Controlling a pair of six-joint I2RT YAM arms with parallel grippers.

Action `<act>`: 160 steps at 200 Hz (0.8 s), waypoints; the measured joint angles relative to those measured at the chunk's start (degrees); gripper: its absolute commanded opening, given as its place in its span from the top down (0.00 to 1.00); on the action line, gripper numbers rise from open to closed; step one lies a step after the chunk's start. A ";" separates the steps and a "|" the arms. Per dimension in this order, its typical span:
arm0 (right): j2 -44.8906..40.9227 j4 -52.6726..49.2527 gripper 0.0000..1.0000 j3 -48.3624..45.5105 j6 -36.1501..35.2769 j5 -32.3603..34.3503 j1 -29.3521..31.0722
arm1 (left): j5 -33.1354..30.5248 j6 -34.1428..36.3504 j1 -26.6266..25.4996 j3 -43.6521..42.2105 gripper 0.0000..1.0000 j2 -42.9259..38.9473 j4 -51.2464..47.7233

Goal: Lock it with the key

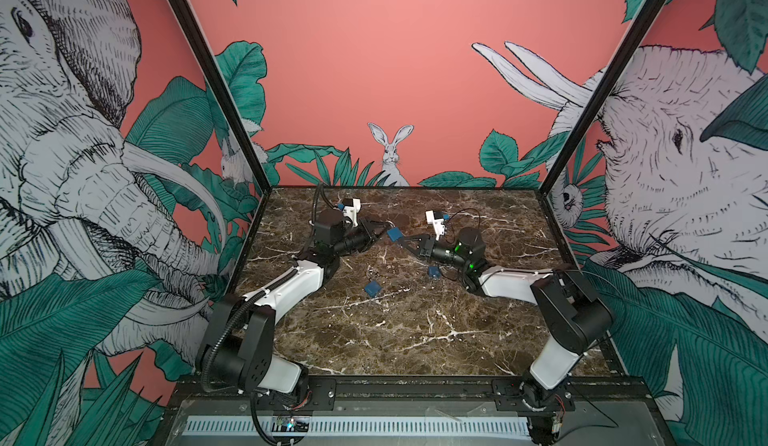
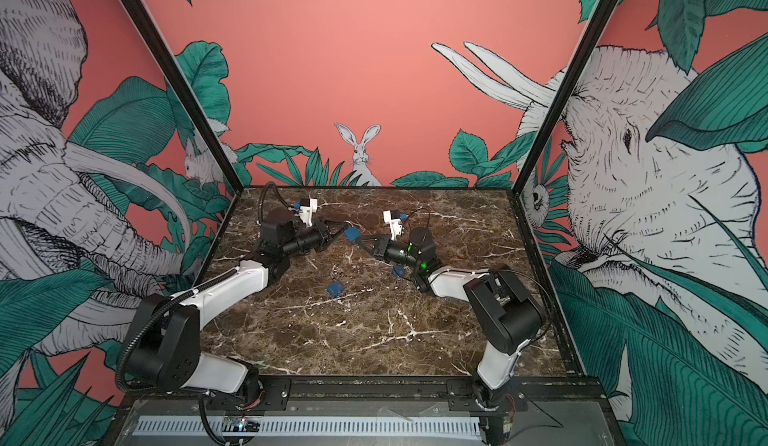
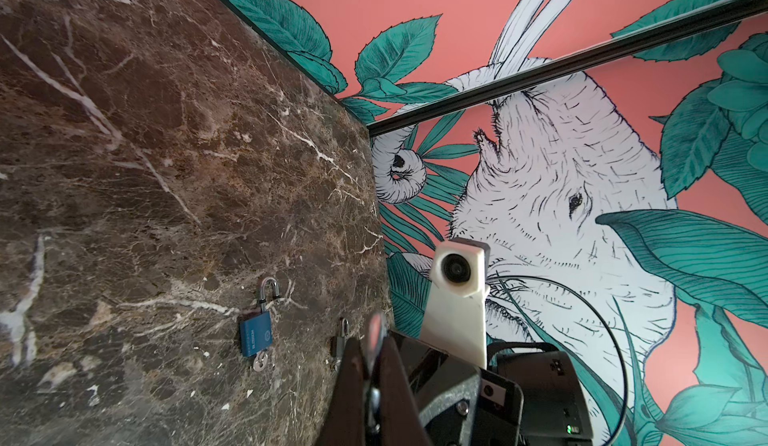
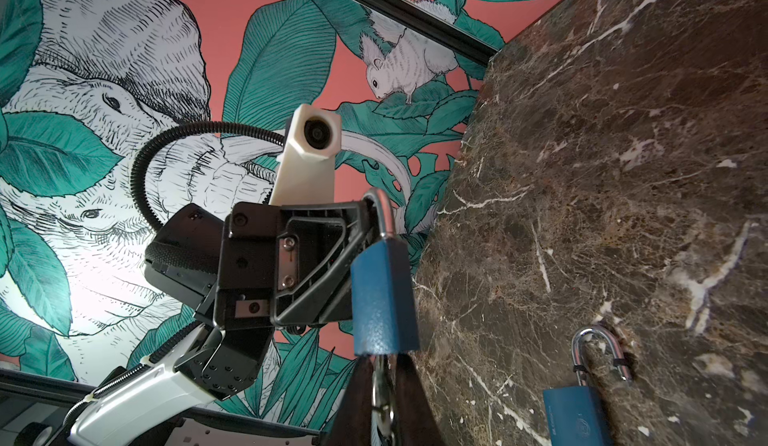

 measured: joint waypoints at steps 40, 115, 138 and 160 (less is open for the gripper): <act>0.00 0.04 0.87 0.00 -0.17 0.15 0.07 | 0.00 -0.76 0.00 -0.28 1.00 0.15 1.05; 0.00 0.13 0.99 0.00 0.00 0.55 0.07 | -1.07 -1.64 0.07 -1.36 1.00 0.15 2.36; 0.00 0.44 1.00 -0.04 0.04 0.63 0.09 | -1.40 -2.45 0.07 -1.81 1.00 0.15 3.58; 0.00 0.79 1.00 -0.28 0.04 0.76 0.11 | -1.88 -3.06 0.07 -2.49 1.00 0.15 4.92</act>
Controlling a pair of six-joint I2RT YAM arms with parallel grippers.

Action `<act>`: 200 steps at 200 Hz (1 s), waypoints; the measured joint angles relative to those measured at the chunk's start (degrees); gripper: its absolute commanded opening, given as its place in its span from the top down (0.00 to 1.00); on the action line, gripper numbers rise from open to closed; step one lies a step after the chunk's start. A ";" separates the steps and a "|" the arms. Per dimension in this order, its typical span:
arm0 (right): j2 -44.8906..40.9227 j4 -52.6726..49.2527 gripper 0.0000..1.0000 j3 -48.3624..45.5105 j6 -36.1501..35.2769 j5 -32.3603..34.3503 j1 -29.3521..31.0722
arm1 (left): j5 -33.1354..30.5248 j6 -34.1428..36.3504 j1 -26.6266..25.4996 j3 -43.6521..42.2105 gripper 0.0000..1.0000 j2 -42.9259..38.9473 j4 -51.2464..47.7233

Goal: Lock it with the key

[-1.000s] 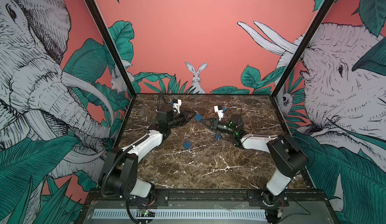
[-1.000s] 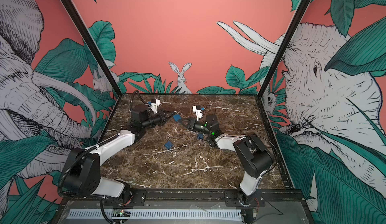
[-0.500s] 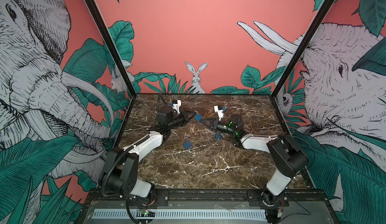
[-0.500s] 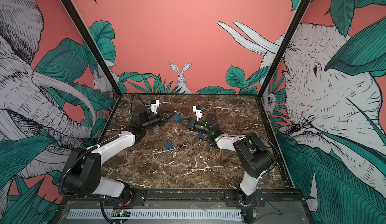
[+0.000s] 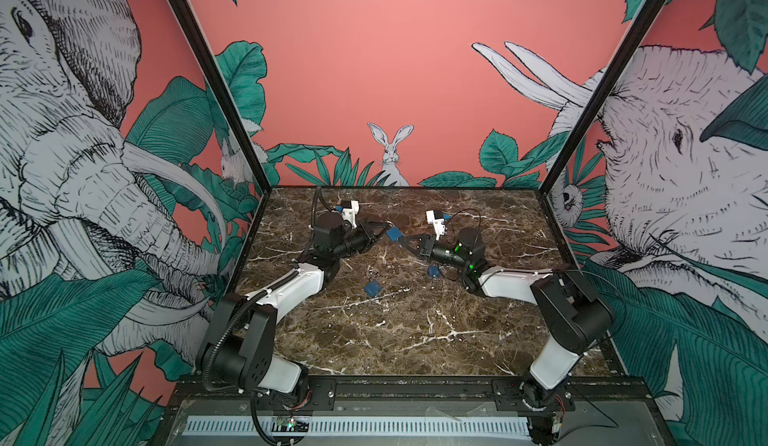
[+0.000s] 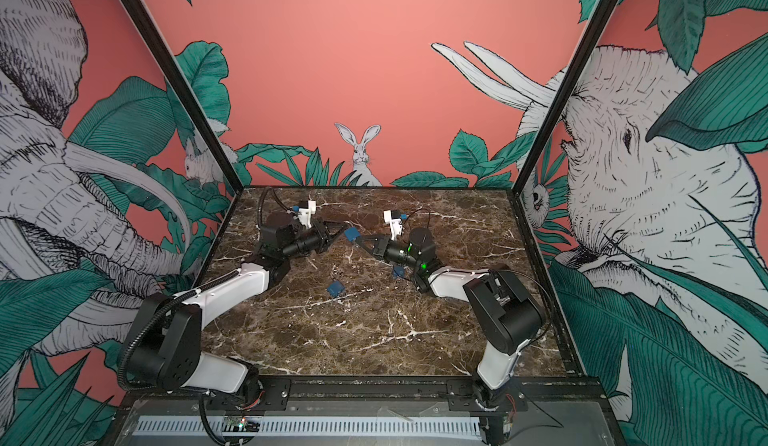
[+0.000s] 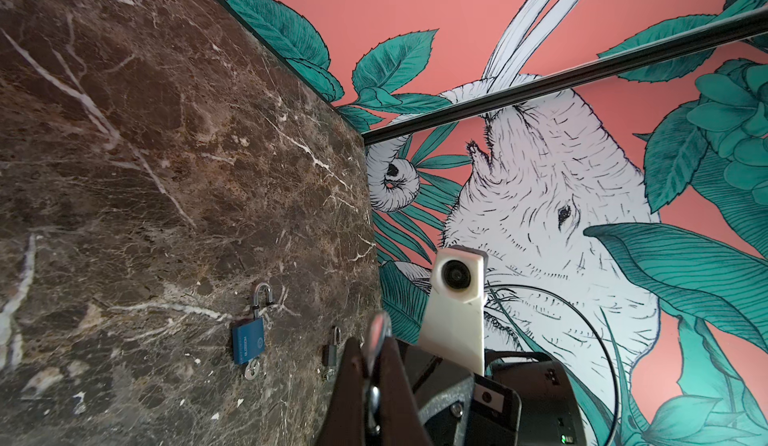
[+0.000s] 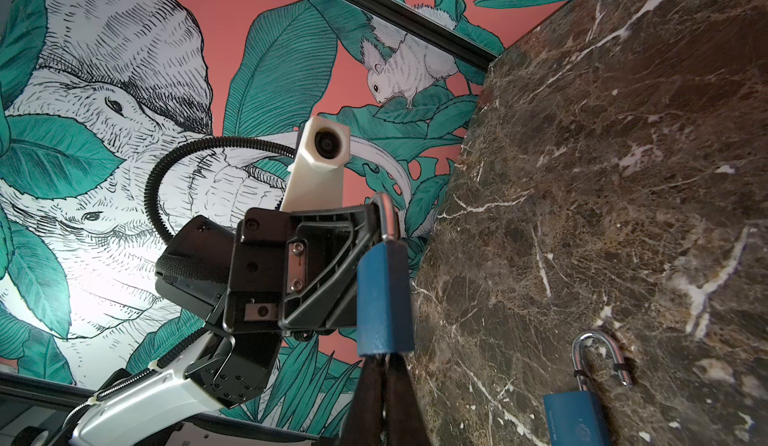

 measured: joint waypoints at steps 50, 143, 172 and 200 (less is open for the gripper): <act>-0.04 -0.11 1.00 -0.68 -0.24 0.59 0.15 | -2.67 -1.36 -0.35 -2.78 1.00 -0.63 3.32; -1.49 -0.66 1.00 -2.16 -1.27 2.12 0.63 | -6.91 -2.86 -1.53 -6.03 1.00 -2.56 6.49; -1.55 -0.02 1.00 -2.21 -1.03 1.64 0.57 | -6.64 -3.06 -1.57 -5.97 1.00 -1.97 7.69; -1.53 1.07 1.00 -2.43 0.02 1.18 0.37 | -6.16 -3.06 -1.57 -5.44 1.00 -1.62 7.93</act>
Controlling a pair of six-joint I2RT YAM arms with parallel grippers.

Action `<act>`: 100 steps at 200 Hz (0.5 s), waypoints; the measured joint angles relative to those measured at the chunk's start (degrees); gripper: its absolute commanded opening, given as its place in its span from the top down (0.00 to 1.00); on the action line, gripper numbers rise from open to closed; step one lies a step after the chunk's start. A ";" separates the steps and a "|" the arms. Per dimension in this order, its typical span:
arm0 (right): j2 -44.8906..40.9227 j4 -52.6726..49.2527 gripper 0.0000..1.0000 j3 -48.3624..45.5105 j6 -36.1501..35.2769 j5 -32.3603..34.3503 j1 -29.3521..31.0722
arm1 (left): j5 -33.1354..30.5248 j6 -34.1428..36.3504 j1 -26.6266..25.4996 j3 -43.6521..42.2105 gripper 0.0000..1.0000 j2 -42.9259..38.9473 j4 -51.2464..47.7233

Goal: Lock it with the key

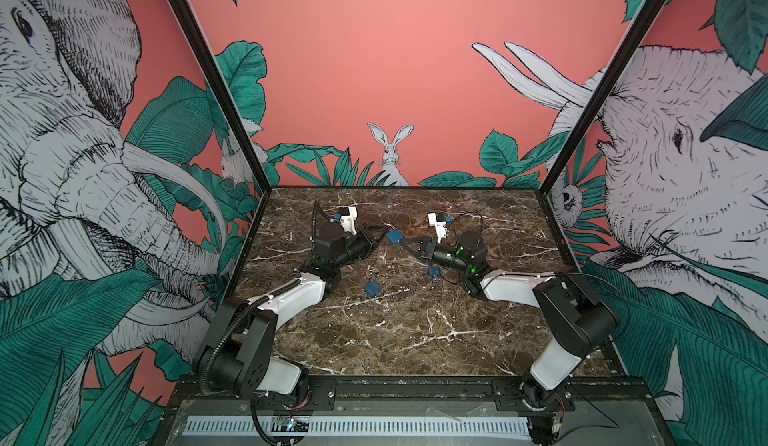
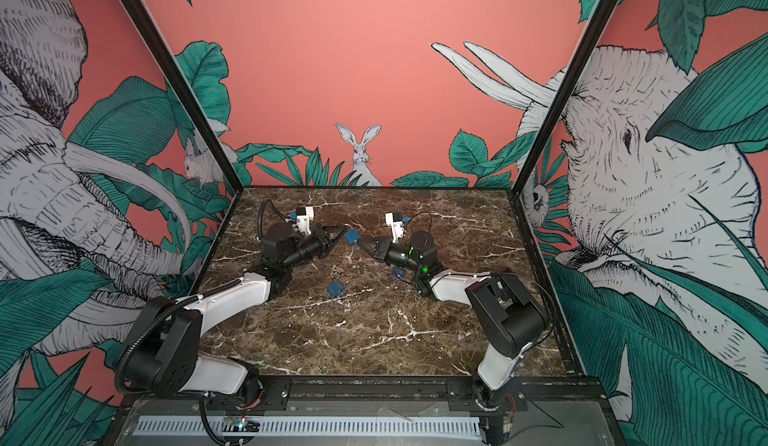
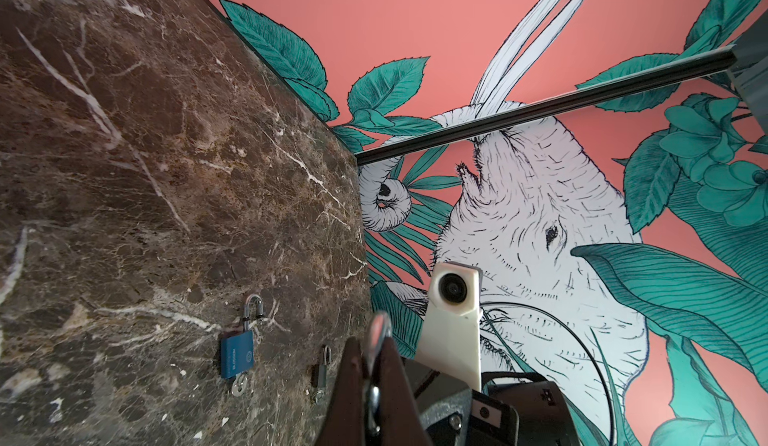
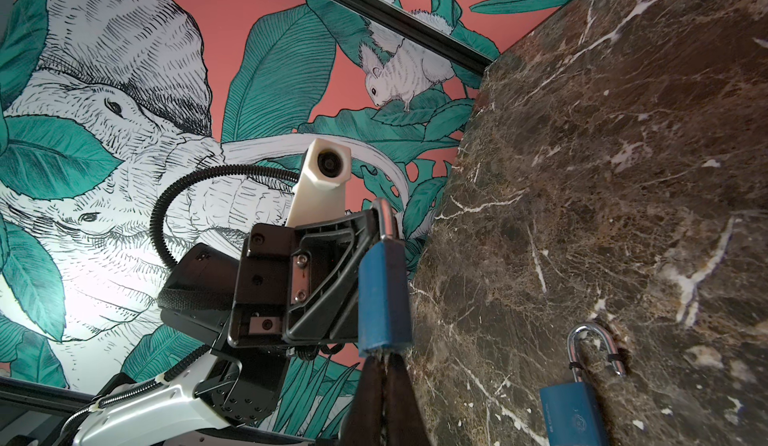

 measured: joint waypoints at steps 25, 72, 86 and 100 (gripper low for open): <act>0.00 1.42 1.00 -0.79 0.46 -0.61 -0.15 | 1.14 0.31 0.13 0.46 1.00 0.13 -0.28; -0.61 1.51 1.00 -3.69 0.66 -3.82 -0.57 | 0.96 2.45 2.80 2.47 1.00 0.31 -2.27; -1.07 0.44 1.00 -4.15 0.63 -4.74 -0.74 | 0.70 2.93 3.82 3.10 1.00 0.31 -2.25; -1.99 -1.03 1.00 -4.24 0.39 -5.42 -1.03 | 0.50 3.43 4.66 3.19 1.00 0.31 -2.29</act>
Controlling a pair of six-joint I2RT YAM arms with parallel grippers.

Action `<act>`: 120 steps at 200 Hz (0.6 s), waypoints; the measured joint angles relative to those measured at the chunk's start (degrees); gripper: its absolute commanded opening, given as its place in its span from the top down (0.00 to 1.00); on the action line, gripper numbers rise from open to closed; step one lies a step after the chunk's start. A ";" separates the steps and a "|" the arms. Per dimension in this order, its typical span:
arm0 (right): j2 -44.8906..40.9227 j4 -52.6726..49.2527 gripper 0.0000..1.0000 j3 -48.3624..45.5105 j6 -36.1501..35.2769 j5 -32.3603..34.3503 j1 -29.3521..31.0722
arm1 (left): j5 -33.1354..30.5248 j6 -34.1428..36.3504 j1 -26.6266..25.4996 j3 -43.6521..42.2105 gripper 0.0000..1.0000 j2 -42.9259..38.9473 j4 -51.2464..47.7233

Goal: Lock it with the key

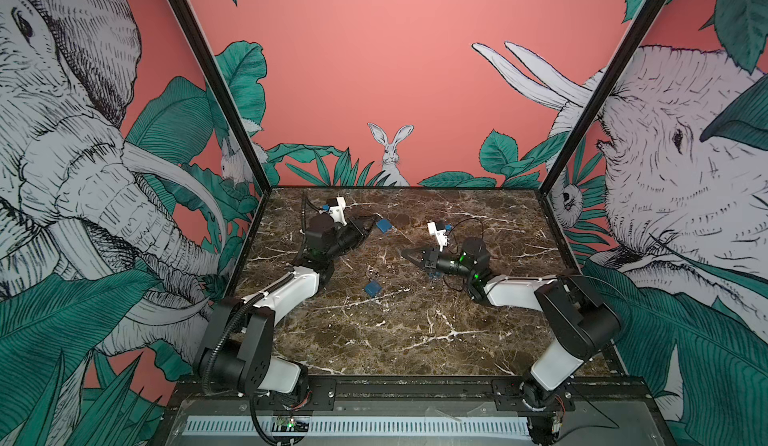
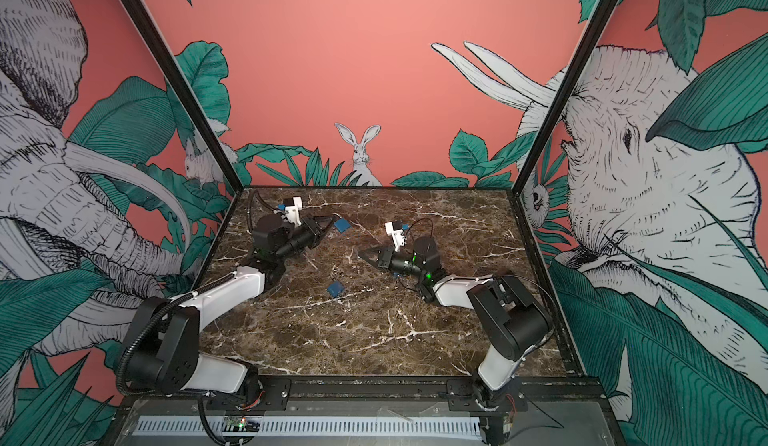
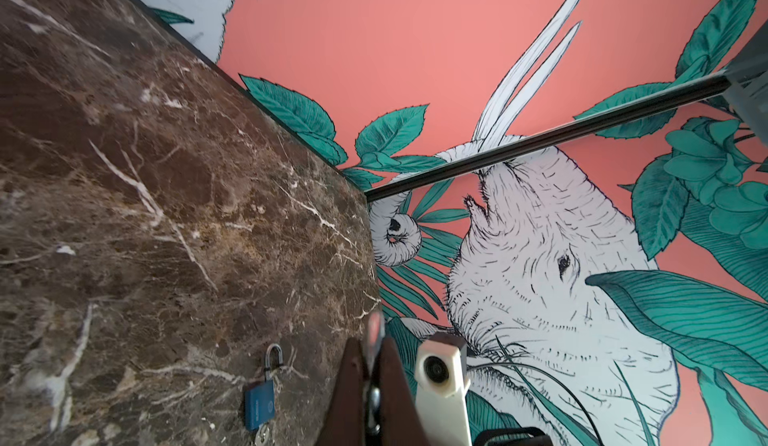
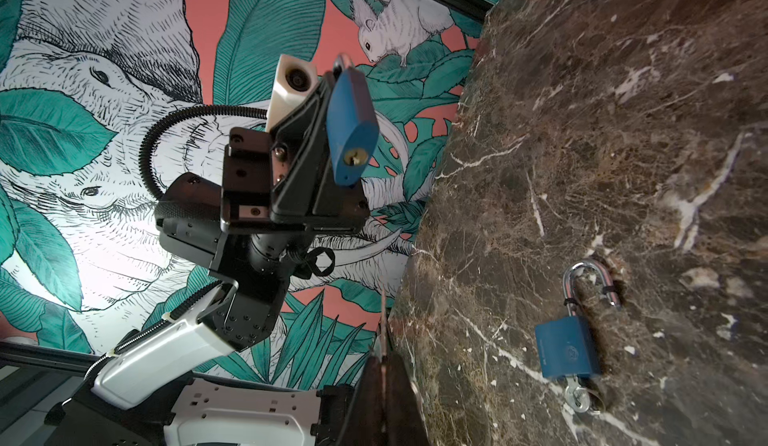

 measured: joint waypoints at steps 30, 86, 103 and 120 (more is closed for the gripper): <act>-2.78 -3.39 1.00 -0.07 -1.64 -0.39 -0.81 | 0.44 0.79 0.22 0.02 1.00 0.15 -1.03; -10.25 -13.81 1.00 -0.85 -6.10 -0.28 -6.03 | 7.37 7.54 0.22 8.22 1.00 6.38 -10.88; -14.08 -23.65 1.00 -0.46 -10.60 0.33 -8.79 | 10.45 11.17 0.17 12.13 1.00 10.43 -14.47; -17.33 -35.26 1.00 1.53 -16.31 1.68 -11.10 | 13.38 15.28 -0.11 16.65 1.00 15.13 -19.58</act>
